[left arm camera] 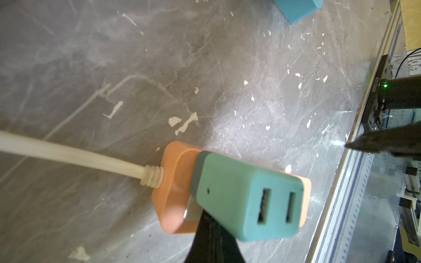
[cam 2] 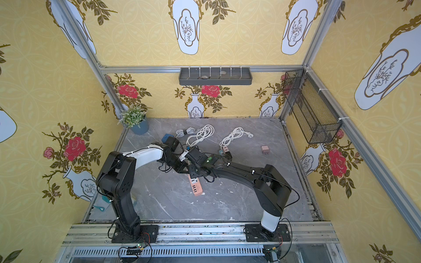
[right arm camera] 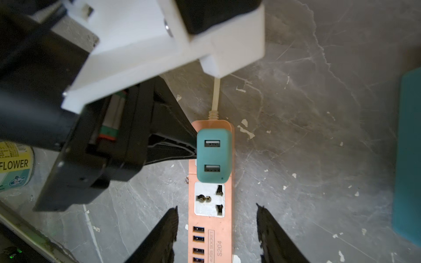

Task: Pull the plug off the socket
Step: Remove the plug from the socket.

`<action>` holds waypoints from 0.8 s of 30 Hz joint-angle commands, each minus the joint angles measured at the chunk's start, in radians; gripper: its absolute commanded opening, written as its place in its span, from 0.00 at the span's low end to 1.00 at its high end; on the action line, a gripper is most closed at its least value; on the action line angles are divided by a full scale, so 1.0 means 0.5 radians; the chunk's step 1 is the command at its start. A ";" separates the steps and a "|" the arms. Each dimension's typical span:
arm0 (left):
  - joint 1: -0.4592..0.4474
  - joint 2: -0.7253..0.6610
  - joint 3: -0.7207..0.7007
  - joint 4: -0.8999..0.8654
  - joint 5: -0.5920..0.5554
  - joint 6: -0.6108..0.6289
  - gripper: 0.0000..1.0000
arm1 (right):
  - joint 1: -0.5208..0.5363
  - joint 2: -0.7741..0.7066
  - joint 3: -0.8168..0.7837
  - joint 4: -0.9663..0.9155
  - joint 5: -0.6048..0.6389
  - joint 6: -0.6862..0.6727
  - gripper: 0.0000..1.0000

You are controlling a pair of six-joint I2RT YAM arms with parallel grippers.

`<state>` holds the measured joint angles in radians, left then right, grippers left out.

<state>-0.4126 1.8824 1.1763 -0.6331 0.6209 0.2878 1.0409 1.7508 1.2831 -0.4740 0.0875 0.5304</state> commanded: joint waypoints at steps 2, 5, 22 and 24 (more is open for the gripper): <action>0.000 0.029 -0.023 -0.077 -0.162 0.019 0.00 | -0.004 0.030 0.020 0.084 -0.013 0.009 0.58; -0.002 0.028 -0.019 -0.076 -0.162 0.020 0.00 | -0.018 0.045 0.014 0.105 -0.024 0.009 0.55; -0.002 0.031 -0.019 -0.078 -0.159 0.020 0.00 | -0.041 0.169 0.069 0.150 -0.046 -0.023 0.51; -0.002 0.030 -0.020 -0.081 -0.159 0.020 0.00 | -0.041 0.178 0.073 0.153 -0.047 -0.026 0.50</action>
<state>-0.4126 1.8824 1.1763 -0.6331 0.6209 0.2882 1.0203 1.8359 1.3117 -0.4168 0.0628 0.5232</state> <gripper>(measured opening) 0.057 0.504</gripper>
